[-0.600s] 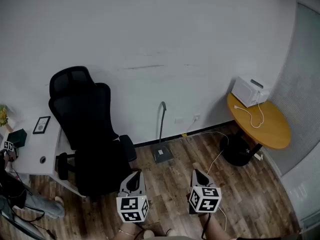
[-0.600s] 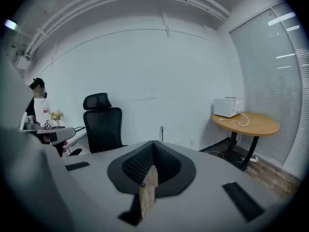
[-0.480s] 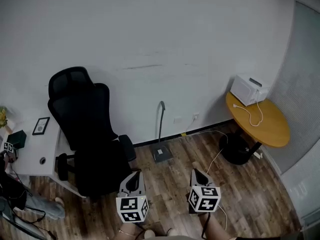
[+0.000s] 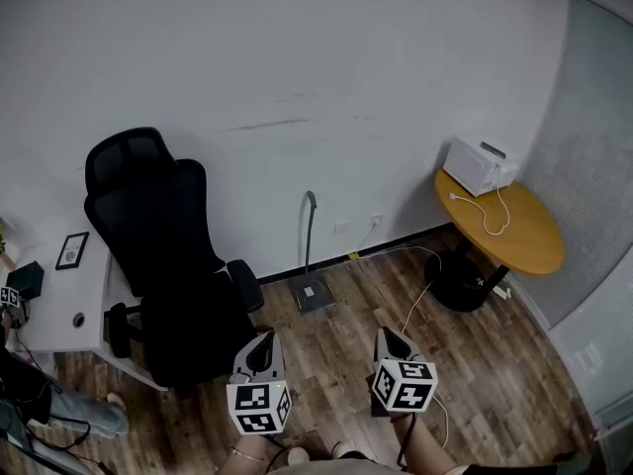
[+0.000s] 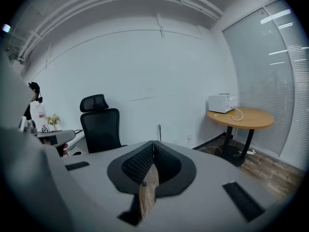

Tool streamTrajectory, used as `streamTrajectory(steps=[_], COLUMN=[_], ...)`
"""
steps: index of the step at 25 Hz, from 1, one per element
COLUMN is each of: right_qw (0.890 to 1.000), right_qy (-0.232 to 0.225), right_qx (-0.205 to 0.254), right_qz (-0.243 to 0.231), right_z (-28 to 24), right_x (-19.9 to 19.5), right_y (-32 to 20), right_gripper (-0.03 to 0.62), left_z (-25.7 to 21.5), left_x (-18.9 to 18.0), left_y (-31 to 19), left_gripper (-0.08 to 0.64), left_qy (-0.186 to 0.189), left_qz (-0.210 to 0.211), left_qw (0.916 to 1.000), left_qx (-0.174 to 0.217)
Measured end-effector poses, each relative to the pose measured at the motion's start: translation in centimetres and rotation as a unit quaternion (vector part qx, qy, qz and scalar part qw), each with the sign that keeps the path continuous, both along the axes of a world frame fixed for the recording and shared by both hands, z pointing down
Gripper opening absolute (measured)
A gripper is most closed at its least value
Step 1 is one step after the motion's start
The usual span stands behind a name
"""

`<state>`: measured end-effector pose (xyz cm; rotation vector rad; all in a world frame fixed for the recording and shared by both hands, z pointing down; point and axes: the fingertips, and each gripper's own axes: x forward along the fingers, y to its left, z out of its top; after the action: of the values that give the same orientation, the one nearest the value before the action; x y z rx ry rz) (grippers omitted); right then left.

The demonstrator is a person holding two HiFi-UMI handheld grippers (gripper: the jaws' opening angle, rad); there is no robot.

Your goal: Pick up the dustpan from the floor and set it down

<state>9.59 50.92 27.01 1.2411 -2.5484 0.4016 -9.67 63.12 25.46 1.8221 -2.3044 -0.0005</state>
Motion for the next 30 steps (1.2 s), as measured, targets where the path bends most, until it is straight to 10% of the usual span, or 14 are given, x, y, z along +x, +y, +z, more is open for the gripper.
streamTrajectory(steps=[10, 30], right_qw=[0.998, 0.999], right_qy=[-0.005, -0.01], right_qx=[-0.039, -0.038], right_qz=[0.041, -0.01], right_z=[2.5, 2.4], right_x=[2.6, -0.6], right_y=[-1.7, -20.6], right_gripper=[0.032, 0.032], left_z=[2.2, 1.1], left_x=[0.9, 0.4], left_y=[-2.6, -21.8], left_gripper=[0.017, 0.017], left_qy=[0.0, -0.015], left_qz=[0.028, 0.003], left_qw=[0.9992, 0.9994], left_qx=[-0.028, -0.031])
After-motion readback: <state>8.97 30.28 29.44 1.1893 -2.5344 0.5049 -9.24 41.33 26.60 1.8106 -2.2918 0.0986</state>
